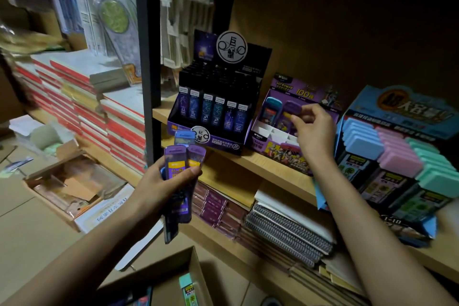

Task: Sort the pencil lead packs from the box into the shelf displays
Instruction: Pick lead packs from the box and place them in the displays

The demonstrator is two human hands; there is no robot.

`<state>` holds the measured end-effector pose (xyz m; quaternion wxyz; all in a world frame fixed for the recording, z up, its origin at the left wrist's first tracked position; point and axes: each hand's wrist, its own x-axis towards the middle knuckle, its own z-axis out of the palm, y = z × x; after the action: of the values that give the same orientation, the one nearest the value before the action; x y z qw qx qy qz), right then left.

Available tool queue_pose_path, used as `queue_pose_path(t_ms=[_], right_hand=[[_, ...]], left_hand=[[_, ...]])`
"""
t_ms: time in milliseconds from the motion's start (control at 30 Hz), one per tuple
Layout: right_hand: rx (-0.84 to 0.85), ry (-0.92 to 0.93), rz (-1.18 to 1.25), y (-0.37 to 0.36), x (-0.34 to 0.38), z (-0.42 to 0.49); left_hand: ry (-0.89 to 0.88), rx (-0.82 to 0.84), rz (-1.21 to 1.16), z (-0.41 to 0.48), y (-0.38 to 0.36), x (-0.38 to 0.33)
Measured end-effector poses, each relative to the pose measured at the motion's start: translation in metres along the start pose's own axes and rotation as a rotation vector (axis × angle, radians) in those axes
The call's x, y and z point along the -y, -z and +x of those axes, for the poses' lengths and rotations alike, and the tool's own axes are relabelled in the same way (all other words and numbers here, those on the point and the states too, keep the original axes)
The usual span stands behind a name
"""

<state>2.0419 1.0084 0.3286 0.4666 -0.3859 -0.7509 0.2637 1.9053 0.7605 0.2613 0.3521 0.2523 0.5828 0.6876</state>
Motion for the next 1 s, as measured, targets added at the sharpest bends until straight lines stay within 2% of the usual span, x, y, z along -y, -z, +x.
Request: queue_pose_path(t_ms=[100, 300, 433, 467, 533, 600, 667, 733, 867, 1000], right_hand=[[-0.005, -0.018, -0.040, -0.004, -0.006, -0.001], [0.037, -0.005, -0.303, 0.004, 0.000, -0.002], [-0.025, 0.172, -0.524, 0.016, 0.018, -0.022], [-0.007, 0.216, -0.508, 0.018, 0.023, -0.030], [0.170, 0.190, -0.288, 0.016, 0.034, -0.049], [0.447, 0.011, 0.025, 0.008, 0.050, -0.068], [0.685, -0.142, 0.222, -0.004, 0.061, -0.085], [0.805, -0.221, 0.329, -0.015, 0.066, -0.099], [0.823, -0.292, 0.401, -0.029, 0.068, -0.115], [0.719, -0.351, 0.450, -0.031, 0.069, -0.115]], left_hand=[[-0.001, -0.020, -0.024, 0.000, 0.000, 0.000], [0.007, -0.005, -0.036, -0.005, -0.004, -0.002], [0.014, 0.016, -0.041, -0.010, -0.005, -0.004], [0.012, 0.024, -0.043, -0.011, -0.006, -0.005], [0.006, 0.036, -0.055, -0.012, -0.007, -0.007], [0.004, 0.048, -0.067, -0.014, -0.010, -0.009], [0.002, 0.061, -0.074, -0.016, -0.013, -0.010], [-0.005, 0.070, -0.087, -0.018, -0.015, -0.011], [-0.003, 0.086, -0.090, -0.019, -0.013, -0.011], [0.005, 0.072, -0.113, -0.017, -0.012, -0.008]])
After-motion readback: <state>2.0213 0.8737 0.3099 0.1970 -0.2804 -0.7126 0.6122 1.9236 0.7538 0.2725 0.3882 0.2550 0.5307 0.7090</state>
